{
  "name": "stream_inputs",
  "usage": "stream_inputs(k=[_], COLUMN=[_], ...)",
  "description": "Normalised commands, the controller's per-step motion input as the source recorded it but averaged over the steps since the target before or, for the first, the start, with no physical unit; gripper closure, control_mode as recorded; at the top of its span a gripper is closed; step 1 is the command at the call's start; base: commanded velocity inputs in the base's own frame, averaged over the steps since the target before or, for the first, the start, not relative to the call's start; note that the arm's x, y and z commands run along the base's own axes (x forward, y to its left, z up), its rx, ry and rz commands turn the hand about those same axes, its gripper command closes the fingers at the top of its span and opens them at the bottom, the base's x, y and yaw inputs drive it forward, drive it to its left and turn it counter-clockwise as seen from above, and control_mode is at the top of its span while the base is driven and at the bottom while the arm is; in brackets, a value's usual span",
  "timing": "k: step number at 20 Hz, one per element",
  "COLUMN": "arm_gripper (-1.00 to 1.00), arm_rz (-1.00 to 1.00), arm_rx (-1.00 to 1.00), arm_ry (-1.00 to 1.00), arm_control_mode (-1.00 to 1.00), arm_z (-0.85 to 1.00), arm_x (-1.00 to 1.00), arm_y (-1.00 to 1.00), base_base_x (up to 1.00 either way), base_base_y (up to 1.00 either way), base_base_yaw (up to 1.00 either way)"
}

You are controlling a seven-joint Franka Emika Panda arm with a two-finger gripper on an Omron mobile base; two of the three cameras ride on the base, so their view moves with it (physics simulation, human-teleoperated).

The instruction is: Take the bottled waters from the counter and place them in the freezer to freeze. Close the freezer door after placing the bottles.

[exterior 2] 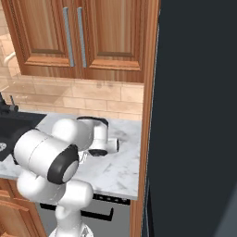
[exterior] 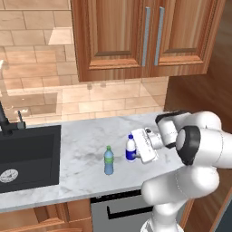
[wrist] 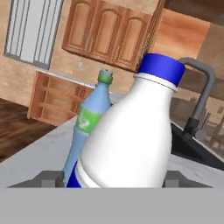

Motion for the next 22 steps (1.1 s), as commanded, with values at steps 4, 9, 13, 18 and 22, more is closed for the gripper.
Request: stream_inputs(k=[4, 9, 13, 18, 22], arm_gripper=[1.00, 1.00, 1.00, 1.00, 1.00], arm_rz=[-0.07, -0.05, -0.07, -0.13, -0.21], arm_rx=[-0.04, -0.09, -0.06, 0.00, 0.11], arm_ry=[-0.30, -0.32, -0.28, -0.16, -0.12], arm_control_mode=[-1.00, -1.00, -1.00, -1.00, -1.00], arm_z=[0.88, 0.91, 0.80, 0.67, 0.36], arm_x=[-0.45, -0.49, -0.34, -0.21, -0.47], arm_y=[0.00, 0.03, 0.00, 0.00, 0.04], base_base_x=[0.00, 0.00, 0.00, 0.00, 0.00], base_base_y=[0.00, 0.00, 0.00, 0.00, 0.00], base_base_yaw=[0.00, 0.00, 0.00, 0.00, 0.00])
